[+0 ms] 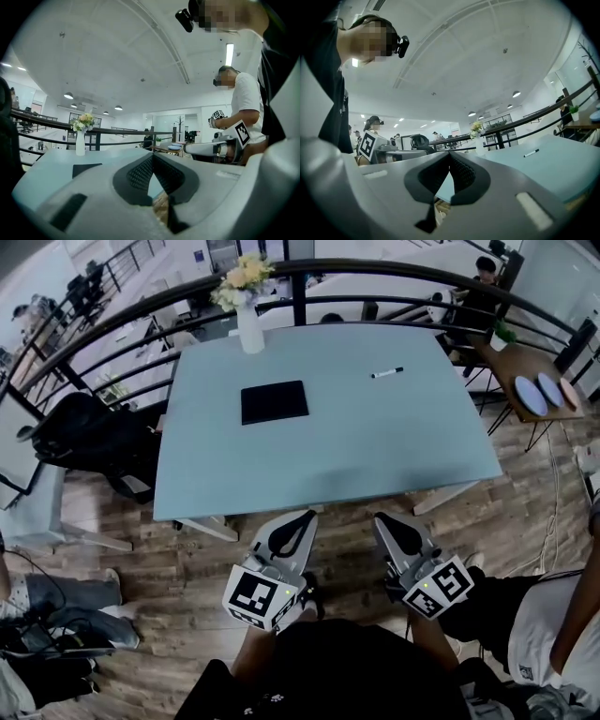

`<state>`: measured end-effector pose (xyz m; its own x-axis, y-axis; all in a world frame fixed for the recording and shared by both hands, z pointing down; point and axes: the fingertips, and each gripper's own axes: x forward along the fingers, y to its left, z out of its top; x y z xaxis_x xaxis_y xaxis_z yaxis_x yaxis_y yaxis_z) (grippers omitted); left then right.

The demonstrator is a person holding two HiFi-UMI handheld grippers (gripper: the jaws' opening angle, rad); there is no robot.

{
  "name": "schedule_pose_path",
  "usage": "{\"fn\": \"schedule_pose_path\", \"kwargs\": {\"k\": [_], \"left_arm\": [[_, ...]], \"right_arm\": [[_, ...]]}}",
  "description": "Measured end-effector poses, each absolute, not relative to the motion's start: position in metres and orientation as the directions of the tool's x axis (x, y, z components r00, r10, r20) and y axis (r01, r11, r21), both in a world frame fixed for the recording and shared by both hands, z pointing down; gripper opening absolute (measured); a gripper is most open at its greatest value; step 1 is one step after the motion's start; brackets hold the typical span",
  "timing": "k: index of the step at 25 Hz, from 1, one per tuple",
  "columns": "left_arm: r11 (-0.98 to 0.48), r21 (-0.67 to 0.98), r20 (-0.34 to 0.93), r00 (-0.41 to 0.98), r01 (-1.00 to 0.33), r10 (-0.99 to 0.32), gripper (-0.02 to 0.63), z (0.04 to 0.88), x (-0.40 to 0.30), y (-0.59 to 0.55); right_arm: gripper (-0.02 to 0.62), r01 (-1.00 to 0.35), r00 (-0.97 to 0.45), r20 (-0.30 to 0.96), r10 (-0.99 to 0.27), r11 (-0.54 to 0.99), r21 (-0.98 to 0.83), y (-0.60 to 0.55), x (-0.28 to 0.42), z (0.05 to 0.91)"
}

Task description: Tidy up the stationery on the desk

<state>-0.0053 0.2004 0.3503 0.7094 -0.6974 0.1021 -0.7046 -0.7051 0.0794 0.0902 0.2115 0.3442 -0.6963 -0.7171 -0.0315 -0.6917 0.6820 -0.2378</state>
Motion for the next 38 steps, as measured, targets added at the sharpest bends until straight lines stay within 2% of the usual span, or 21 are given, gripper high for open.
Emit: {"fn": "schedule_pose_path", "kwargs": {"k": [24, 38], "left_arm": [[-0.752, 0.123, 0.095, 0.762, -0.647, -0.641, -0.014, 0.371, -0.053, 0.120], [-0.748, 0.152, 0.100, 0.764, -0.645, -0.638, -0.011, 0.386, -0.056, 0.110]], "right_arm": [[0.006, -0.753, -0.643, 0.035, -0.765, 0.623, -0.212, 0.138, 0.043, 0.354], [0.014, -0.766, -0.632, 0.072, -0.772, 0.608, -0.209, 0.124, 0.045, 0.365]]}}
